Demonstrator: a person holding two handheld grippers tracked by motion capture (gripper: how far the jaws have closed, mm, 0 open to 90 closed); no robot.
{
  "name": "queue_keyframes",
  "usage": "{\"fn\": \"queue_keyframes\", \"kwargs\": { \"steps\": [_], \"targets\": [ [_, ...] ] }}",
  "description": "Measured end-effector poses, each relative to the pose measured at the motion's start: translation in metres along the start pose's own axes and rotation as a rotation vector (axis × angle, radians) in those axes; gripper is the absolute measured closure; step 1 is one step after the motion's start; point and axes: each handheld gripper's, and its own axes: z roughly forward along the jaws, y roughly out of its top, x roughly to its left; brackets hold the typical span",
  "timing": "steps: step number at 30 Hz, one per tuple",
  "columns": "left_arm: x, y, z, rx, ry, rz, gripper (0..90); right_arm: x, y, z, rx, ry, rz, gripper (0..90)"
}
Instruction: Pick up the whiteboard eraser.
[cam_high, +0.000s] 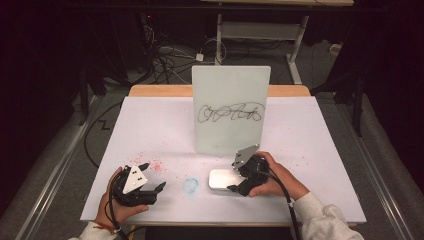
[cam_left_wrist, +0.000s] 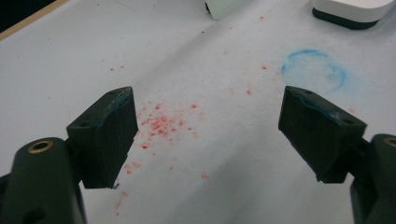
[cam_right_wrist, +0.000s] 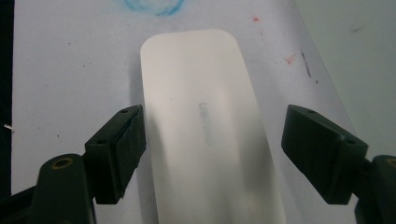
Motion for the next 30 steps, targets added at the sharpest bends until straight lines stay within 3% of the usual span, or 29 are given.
{"fn": "queue_keyframes", "kwargs": {
  "steps": [2, 4, 12, 20, 26, 30],
  "targets": [
    [-0.001, -0.001, 0.000, 0.011, -0.008, -0.012, 18.9, -0.002, 0.000, 0.004, -0.002, 0.019, 0.000, 22.9],
    [-0.001, -0.001, 0.000, 0.012, -0.005, 0.006, 18.9, -0.004, 0.000, 0.010, 0.024, 0.048, -0.027, 26.5],
    [-0.002, -0.001, 0.002, 0.038, -0.011, 0.002, 18.9, -0.004, 0.002, 0.017, 0.027, 0.067, -0.036, 27.5],
    [-0.002, -0.001, 0.001, 0.028, -0.010, 0.016, 18.9, 0.000, 0.003, 0.013, 0.039, 0.041, -0.073, 30.7],
    [-0.002, -0.001, 0.000, 0.029, -0.012, 0.004, 18.9, 0.005, 0.005, 0.004, -0.003, 0.008, -0.069, 30.8],
    [-0.002, -0.001, 0.000, 0.024, -0.011, 0.000, 18.9, 0.007, 0.004, -0.006, -0.052, -0.039, -0.049, 30.8]
  ]
}}
